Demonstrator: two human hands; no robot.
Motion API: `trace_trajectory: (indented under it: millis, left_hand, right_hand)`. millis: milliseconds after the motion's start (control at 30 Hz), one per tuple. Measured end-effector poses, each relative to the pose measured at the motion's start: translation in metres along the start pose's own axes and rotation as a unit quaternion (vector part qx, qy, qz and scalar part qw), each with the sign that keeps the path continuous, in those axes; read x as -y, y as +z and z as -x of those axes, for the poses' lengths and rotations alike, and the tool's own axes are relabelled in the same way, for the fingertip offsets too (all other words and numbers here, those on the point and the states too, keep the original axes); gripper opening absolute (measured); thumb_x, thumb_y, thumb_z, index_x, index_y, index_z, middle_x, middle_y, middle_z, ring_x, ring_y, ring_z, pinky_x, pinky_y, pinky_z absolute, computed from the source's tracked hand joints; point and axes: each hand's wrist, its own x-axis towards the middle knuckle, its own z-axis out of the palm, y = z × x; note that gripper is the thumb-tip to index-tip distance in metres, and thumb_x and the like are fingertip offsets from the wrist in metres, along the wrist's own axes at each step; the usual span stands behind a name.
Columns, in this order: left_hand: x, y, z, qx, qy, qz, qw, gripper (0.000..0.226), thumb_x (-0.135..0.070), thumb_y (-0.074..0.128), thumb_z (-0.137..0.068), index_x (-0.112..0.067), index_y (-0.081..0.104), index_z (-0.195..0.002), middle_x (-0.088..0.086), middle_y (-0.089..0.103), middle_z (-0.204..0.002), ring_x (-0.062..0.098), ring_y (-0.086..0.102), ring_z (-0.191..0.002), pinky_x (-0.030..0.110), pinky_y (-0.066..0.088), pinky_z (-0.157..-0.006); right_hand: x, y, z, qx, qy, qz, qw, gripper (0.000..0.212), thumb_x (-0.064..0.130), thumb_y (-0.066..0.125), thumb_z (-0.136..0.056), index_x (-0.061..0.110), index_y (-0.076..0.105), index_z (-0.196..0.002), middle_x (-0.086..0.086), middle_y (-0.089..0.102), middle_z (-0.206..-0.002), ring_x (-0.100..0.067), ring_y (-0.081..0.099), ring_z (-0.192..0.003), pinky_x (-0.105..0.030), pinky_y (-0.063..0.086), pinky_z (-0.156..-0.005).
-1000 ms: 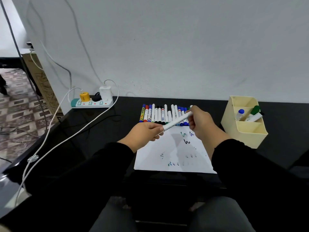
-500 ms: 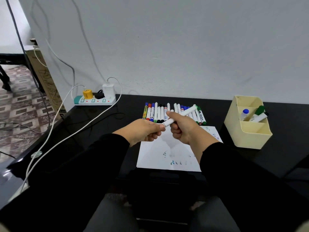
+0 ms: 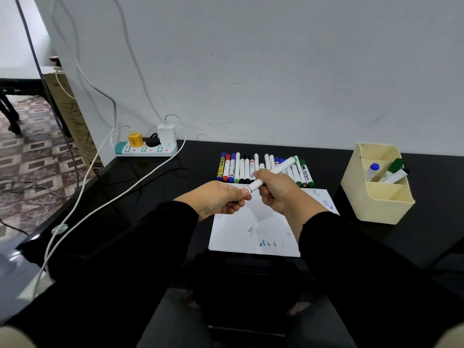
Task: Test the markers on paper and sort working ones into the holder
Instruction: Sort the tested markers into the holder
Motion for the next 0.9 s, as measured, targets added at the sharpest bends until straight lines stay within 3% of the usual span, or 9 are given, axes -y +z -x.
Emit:
trace_trajectory:
  millis: [200, 367, 500, 567, 667, 800, 900]
  left_hand:
    - [0.003, -0.005, 0.004, 0.032, -0.004, 0.044, 0.999, 0.024, -0.024, 0.052, -0.095, -0.006, 0.067, -0.097, -0.003, 0.055, -0.065, 0.004, 0.05, -0.055, 0.013, 0.047, -0.056]
    - [0.005, 0.001, -0.006, -0.104, 0.065, -0.111, 0.986, 0.026, -0.025, 0.056, -0.093, -0.006, 0.066, -0.109, 0.0, 0.06, -0.074, 0.008, 0.052, -0.064, 0.016, 0.047, -0.065]
    - [0.008, -0.011, 0.003, 0.002, 0.019, 0.03, 0.999, 0.024, -0.023, 0.05, -0.096, -0.006, 0.066, -0.101, -0.001, 0.055, -0.069, 0.007, 0.048, -0.063, 0.016, 0.045, -0.063]
    - [0.014, -0.026, 0.01, 0.015, 0.004, 0.066, 0.998, 0.025, -0.024, 0.048, -0.096, -0.007, 0.066, -0.099, -0.003, 0.053, -0.068, 0.006, 0.046, -0.062, 0.015, 0.045, -0.06]
    - [0.024, -0.036, 0.009, -0.081, 0.018, 0.009, 0.997, 0.025, -0.024, 0.053, -0.094, -0.006, 0.066, -0.106, -0.001, 0.06, -0.078, 0.007, 0.053, -0.07, 0.015, 0.049, -0.066]
    - [0.028, -0.02, -0.004, -0.137, 0.05, -0.101, 0.984, 0.036, -0.031, 0.058, -0.091, -0.011, 0.061, -0.121, 0.002, 0.067, -0.101, 0.013, 0.061, -0.094, 0.029, 0.05, -0.093]
    - [0.037, -0.016, -0.007, -0.211, 0.063, -0.156, 0.963, 0.036, -0.029, 0.057, -0.092, -0.015, 0.058, -0.125, -0.002, 0.063, -0.111, 0.01, 0.055, -0.097, 0.023, 0.044, -0.088]
  right_hand:
    - [-0.002, 0.001, -0.002, 0.045, -0.012, -0.042, 0.998, 0.03, 0.01, 0.055, -0.092, 0.013, 0.044, -0.064, 0.003, 0.035, -0.036, -0.006, 0.029, -0.03, -0.016, 0.026, -0.033]
    - [-0.002, 0.01, -0.005, -0.027, 0.0, -0.03, 0.999, 0.023, 0.011, 0.056, -0.09, 0.012, 0.049, -0.068, 0.006, 0.038, -0.033, -0.003, 0.032, -0.026, -0.015, 0.027, -0.03]
    - [-0.001, 0.0, -0.011, -0.006, -0.018, -0.129, 0.991, 0.028, 0.007, 0.053, -0.09, 0.015, 0.044, -0.065, 0.0, 0.039, -0.042, -0.004, 0.028, -0.027, -0.012, 0.022, -0.031]
    - [0.001, -0.018, -0.018, -0.035, -0.025, -0.185, 0.982, 0.03, 0.006, 0.052, -0.091, 0.016, 0.042, -0.064, 0.002, 0.038, -0.039, -0.004, 0.025, -0.025, -0.01, 0.018, -0.031]
    - [0.0, -0.03, -0.019, -0.06, -0.02, -0.118, 0.991, 0.03, 0.008, 0.054, -0.091, 0.015, 0.043, -0.065, 0.005, 0.033, -0.035, -0.004, 0.024, -0.026, -0.011, 0.017, -0.032]
    - [-0.009, -0.015, -0.014, -0.055, -0.003, -0.051, 0.997, 0.026, 0.021, 0.062, -0.09, 0.013, 0.054, -0.067, 0.002, 0.043, -0.037, -0.006, 0.031, -0.032, -0.016, 0.023, -0.034]
    - [-0.01, -0.012, -0.011, -0.044, -0.013, -0.034, 0.998, 0.021, 0.028, 0.064, -0.09, 0.014, 0.06, -0.075, -0.001, 0.054, -0.048, -0.009, 0.038, -0.044, -0.017, 0.027, -0.038]
